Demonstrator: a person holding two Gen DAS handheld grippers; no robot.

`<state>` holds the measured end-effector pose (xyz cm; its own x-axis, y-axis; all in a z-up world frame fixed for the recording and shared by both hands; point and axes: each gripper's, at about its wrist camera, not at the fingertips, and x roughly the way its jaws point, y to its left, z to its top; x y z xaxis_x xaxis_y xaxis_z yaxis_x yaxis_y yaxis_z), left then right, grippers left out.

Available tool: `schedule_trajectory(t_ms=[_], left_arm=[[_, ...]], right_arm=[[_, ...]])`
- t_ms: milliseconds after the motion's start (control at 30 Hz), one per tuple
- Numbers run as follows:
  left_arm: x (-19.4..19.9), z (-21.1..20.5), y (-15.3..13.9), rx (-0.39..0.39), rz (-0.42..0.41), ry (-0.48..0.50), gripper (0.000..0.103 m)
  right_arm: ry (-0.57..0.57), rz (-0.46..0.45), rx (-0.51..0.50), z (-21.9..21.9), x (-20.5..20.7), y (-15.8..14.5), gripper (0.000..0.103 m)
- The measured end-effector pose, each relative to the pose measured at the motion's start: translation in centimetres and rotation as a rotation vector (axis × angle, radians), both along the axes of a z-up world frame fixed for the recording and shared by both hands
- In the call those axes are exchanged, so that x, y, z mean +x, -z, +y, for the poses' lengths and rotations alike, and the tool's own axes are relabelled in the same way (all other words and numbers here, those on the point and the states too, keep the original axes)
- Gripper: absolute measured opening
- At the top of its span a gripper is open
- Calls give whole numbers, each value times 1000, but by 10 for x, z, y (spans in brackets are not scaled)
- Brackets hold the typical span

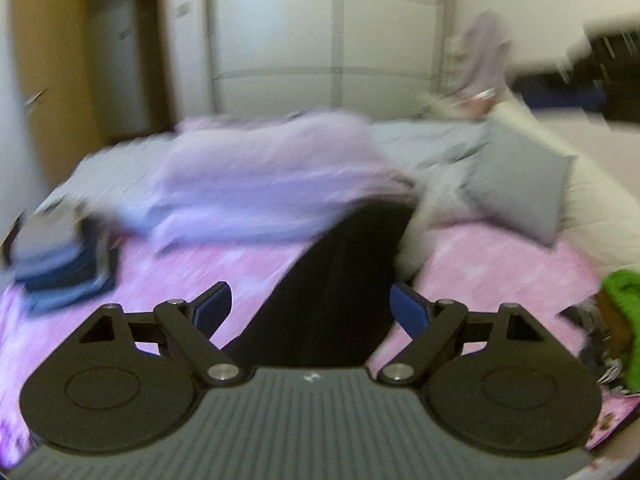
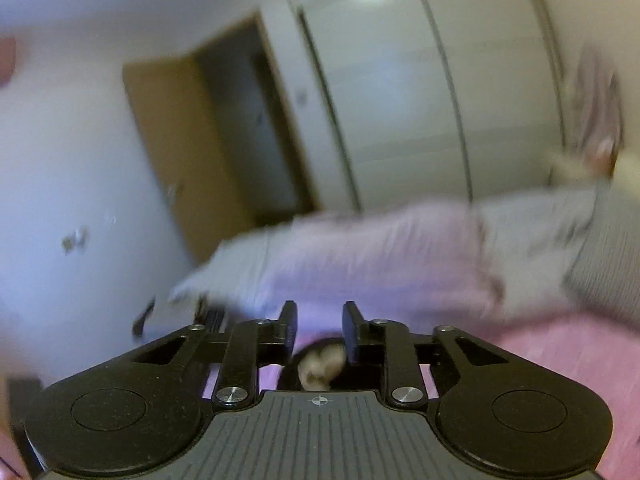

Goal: Fold clothes
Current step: 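Lift the black top with both grippers and drop it on the open bed, then reach both grippers toward the black top's shoulders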

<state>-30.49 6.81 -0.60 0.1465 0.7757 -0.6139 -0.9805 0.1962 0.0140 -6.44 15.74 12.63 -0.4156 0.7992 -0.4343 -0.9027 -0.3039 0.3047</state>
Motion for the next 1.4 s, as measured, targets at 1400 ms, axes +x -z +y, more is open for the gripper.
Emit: schedule_trajectory(t_ms=[1400], left_arm=[[44,-77,104,-357,11,-385,84]], right_arm=[[-502,-298,-492,-86,2,250,31]])
